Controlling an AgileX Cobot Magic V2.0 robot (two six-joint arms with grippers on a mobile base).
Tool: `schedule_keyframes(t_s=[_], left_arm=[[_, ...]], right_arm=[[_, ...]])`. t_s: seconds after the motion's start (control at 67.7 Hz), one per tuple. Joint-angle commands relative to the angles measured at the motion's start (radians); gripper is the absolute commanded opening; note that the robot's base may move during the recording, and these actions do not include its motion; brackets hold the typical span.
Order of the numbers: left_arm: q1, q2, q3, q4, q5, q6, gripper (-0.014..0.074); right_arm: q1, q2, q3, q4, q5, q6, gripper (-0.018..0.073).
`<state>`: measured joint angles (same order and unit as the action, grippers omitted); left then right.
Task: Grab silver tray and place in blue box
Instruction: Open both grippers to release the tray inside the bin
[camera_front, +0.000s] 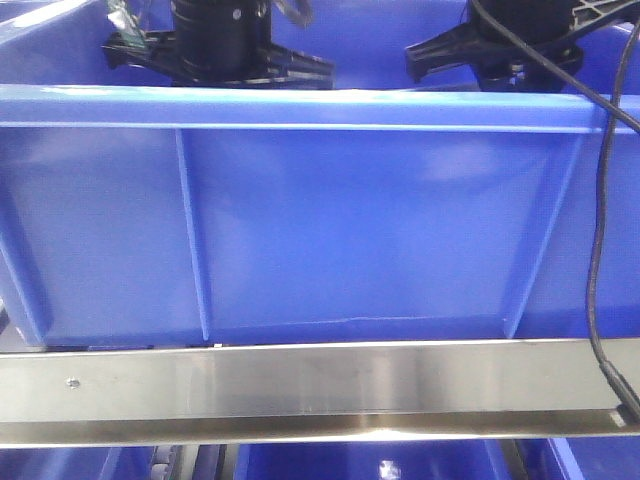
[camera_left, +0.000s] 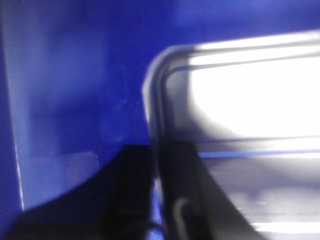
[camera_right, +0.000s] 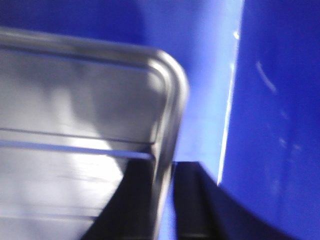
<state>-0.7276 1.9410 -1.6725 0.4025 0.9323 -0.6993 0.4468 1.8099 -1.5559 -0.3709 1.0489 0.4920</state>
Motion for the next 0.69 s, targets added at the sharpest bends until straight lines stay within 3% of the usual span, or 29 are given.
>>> schedule_keyframes(t_s=[0.0,0.133,0.296,0.429,0.547,0.68], left_arm=[[0.005,-0.053,-0.028,-0.014,-0.054,0.014,0.0338],[0.005,-0.053,-0.039,-0.02,-0.041,0.024,0.0476],[0.005,-0.053,-0.088,-0.024,0.013,0.038,0.0484],[0.001,-0.067,-0.151,-0.035,0.094,0.099,0.0483],[0.001,-0.129,-0.158,-0.068,0.123,0.156,0.0434],[0.001,-0.209,-0.158,-0.069,0.161,0.209,0.0334]], right_arm=[[0.004,-0.054,-0.036,-0.03,-0.035,-0.015,0.0448],[0.004,-0.055,-0.036,-0.03,-0.032,-0.014,0.0562],[0.004,-0.072,-0.036,-0.03,-0.021,-0.014,0.0559],[0.006,-0.118,-0.036,-0.03,-0.019,-0.014,0.0554],[0.011,-0.19,-0.036,-0.03,-0.017,-0.028,0.045],[0.022,-0.27,-0.034,-0.03,-0.016,-0.042,0.0254]])
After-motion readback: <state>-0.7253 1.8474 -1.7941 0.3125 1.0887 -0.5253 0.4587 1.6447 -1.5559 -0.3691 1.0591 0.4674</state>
